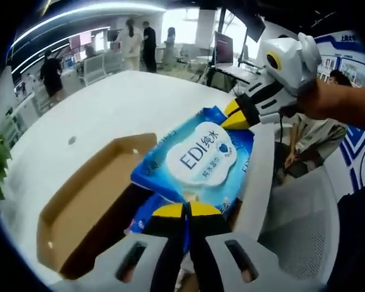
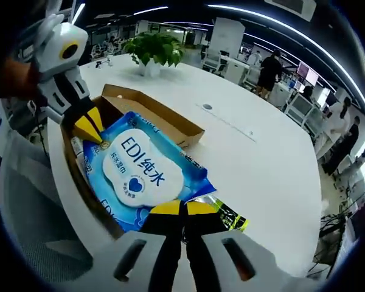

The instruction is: Operate the shoe box by opening the lid, removing the specified soft item, and placing it in the target area until the item is outside and the box remains undamaged.

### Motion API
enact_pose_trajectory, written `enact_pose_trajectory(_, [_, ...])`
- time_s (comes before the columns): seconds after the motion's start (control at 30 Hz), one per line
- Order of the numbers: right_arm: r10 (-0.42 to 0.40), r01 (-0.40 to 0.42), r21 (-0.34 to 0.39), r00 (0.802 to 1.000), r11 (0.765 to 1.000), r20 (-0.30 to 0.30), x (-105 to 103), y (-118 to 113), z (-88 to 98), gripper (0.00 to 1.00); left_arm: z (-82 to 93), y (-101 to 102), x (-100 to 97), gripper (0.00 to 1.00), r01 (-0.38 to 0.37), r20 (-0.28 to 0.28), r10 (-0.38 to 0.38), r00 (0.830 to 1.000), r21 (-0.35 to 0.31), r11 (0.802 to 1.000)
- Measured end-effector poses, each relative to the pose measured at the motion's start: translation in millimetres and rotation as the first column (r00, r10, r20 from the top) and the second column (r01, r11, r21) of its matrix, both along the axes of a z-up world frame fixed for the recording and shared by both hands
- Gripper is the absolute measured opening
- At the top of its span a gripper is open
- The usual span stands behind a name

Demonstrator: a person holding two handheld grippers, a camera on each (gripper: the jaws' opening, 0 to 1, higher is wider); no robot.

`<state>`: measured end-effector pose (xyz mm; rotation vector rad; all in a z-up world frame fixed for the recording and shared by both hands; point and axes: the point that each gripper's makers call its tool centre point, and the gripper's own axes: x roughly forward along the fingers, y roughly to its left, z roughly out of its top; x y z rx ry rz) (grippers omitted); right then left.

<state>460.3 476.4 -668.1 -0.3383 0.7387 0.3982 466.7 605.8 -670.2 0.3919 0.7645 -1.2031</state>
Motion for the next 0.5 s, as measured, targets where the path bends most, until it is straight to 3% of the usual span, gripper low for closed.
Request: enact_pose_trajectory(0.5, [-0.065, 0.065, -0.007, 0.998, 0.998, 0.001, -5.7, -54.3, -4.0, 0.0, -6.2, -55.0, -5.1, 0.0, 0.075, -0.004, -0.075, 0.997, 0.011, 0.997])
